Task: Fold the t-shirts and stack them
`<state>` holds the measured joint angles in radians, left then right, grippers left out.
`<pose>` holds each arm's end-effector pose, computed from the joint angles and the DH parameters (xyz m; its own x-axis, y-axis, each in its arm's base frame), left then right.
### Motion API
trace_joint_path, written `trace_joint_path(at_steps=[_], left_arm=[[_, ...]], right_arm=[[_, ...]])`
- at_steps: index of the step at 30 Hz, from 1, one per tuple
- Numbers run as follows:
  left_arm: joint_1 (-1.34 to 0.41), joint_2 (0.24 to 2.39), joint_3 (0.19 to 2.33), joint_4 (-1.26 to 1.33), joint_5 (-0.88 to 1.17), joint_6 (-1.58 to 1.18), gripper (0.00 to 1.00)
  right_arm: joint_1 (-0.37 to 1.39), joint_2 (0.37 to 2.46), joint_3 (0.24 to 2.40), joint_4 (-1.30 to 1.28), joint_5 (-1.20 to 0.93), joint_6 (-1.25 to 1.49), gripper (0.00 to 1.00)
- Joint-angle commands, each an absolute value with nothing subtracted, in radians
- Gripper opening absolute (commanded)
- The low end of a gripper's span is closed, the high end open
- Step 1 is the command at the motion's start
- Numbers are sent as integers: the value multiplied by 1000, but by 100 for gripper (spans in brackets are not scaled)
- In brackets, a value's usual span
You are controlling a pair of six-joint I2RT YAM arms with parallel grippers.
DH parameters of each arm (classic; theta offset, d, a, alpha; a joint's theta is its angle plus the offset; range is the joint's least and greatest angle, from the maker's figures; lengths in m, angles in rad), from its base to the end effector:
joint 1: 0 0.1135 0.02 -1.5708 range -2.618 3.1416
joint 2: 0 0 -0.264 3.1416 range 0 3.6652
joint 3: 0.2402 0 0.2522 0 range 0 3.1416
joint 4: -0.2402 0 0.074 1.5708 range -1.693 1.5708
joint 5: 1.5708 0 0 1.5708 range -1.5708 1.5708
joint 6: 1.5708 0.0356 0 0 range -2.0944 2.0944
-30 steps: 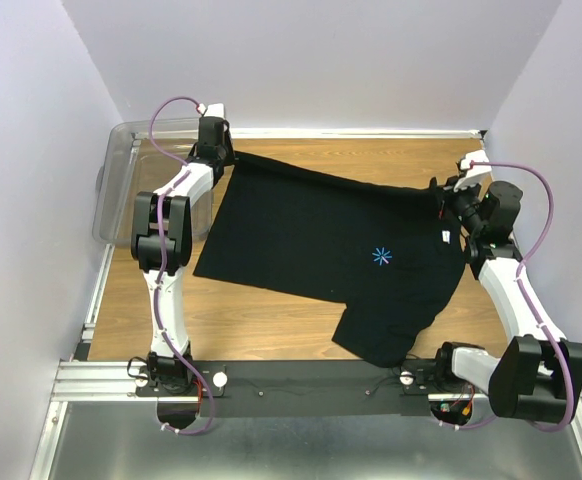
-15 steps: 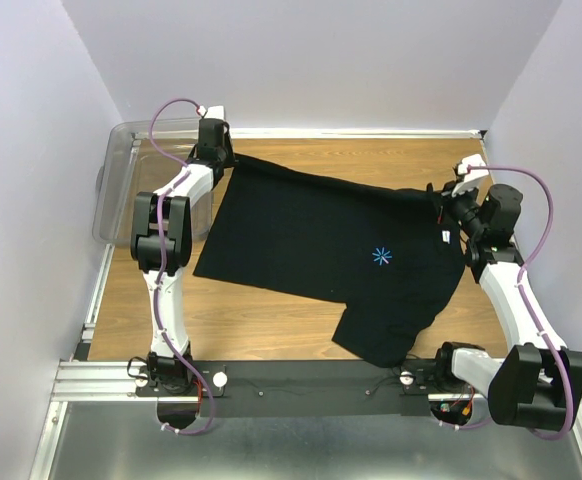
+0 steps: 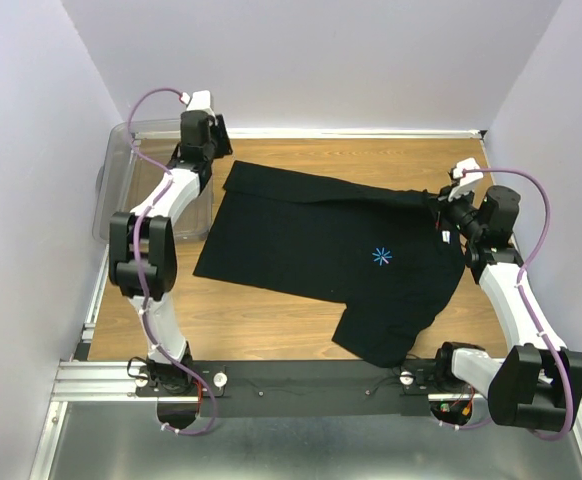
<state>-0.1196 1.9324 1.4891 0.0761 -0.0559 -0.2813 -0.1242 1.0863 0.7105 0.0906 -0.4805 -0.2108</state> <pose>0.4596 -0.0532 0.2702 -0.3611 -0.2358 -0.9022 -0.0342 0.9702 -0.2398 0.2484 -0.0144 0.2833 -0.2039 -0.1615 -0.9656 -0.3814 0.9215 -0.0736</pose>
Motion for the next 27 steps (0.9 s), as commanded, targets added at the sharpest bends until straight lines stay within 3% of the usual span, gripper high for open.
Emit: trace_joint_path(at_steps=[1, 16, 20, 21, 23, 25, 27], left_arm=[[-115, 1830, 1473, 169, -6, -290, 54], [-107, 1542, 1372, 150, 75, -334, 56], [-103, 1403, 1286, 146, 109, -344, 57], [-101, 1373, 1270, 137, 115, -342, 59], [-100, 1272, 1212, 120, 118, -319, 66], [-100, 1156, 1140, 89, 106, -298, 72], [-98, 1068, 1077, 71, 88, -275, 82]], right_arm=[[-130, 1089, 692, 46, -525, -242, 1], [-130, 1037, 657, -138, -604, -405, 3], [-130, 993, 641, -255, -629, -511, 27], [-130, 980, 641, -268, -614, -520, 49], [-130, 951, 650, -293, -554, -517, 65], [-130, 963, 672, -305, -514, -502, 78], [-130, 1018, 713, -322, -517, -483, 83]])
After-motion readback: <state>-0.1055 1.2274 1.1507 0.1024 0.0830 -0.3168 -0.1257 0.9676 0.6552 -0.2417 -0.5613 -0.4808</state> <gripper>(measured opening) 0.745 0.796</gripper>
